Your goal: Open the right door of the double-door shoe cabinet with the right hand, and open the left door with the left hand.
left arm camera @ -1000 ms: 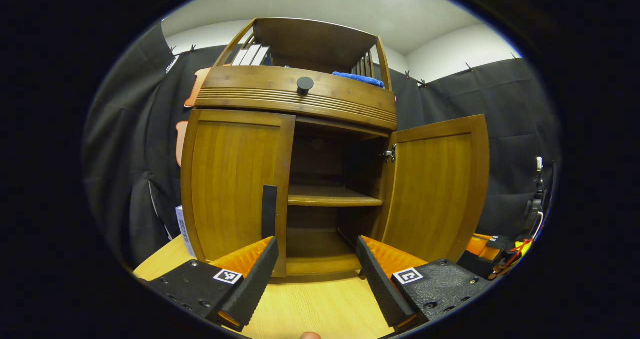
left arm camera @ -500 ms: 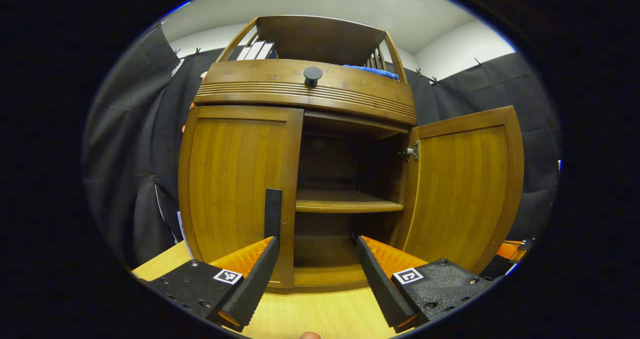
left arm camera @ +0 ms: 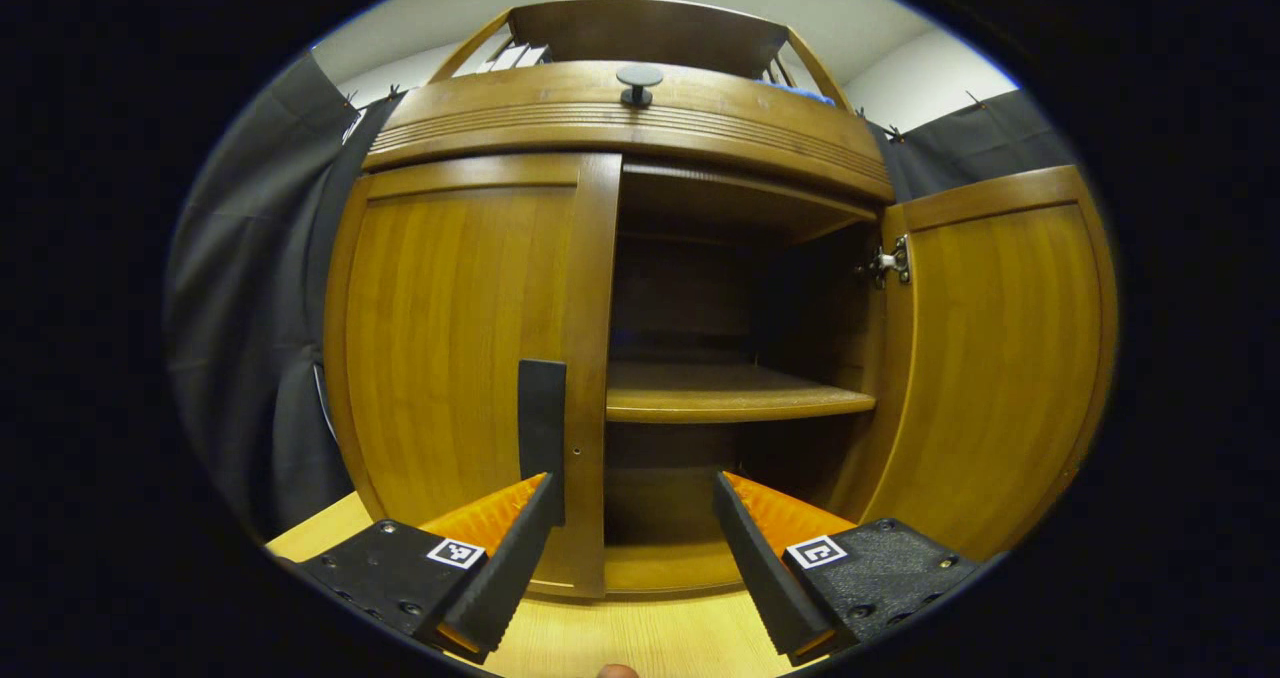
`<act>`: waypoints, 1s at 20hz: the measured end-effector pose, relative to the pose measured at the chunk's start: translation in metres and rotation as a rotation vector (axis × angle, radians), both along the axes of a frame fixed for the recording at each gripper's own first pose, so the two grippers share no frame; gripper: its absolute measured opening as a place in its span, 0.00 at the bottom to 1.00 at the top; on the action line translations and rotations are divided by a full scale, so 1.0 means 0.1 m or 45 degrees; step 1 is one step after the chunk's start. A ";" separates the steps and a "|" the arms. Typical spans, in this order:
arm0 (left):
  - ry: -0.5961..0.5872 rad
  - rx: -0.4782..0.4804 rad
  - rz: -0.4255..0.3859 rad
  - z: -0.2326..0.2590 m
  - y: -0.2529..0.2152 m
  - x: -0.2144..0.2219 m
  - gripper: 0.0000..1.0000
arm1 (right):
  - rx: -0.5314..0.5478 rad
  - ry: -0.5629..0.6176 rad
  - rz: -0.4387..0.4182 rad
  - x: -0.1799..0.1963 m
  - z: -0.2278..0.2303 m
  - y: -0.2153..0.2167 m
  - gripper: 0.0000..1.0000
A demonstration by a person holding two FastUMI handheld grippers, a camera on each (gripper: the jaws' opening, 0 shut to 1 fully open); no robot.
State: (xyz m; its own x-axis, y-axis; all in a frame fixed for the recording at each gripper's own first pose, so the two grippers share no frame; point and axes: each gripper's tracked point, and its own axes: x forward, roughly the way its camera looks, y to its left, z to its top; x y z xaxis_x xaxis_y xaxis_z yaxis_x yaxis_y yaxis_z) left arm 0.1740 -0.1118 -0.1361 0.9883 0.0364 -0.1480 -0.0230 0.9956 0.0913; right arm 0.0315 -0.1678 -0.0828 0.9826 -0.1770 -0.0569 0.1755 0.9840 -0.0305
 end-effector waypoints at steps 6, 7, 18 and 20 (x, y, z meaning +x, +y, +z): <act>0.045 -0.001 0.100 -0.21 0.29 0.27 0.92 | -0.012 -0.044 -0.057 0.02 0.03 -0.21 0.88; 0.027 -0.008 0.092 -0.16 0.27 0.27 0.92 | -0.001 -0.040 -0.058 0.03 0.02 -0.22 0.86; -0.088 0.128 0.185 0.05 0.61 0.41 0.92 | 0.023 -0.029 -0.063 0.12 -0.12 -0.25 0.95; -0.058 0.118 0.189 0.01 0.68 0.55 0.92 | 0.009 -0.042 -0.072 0.08 -0.09 -0.28 0.84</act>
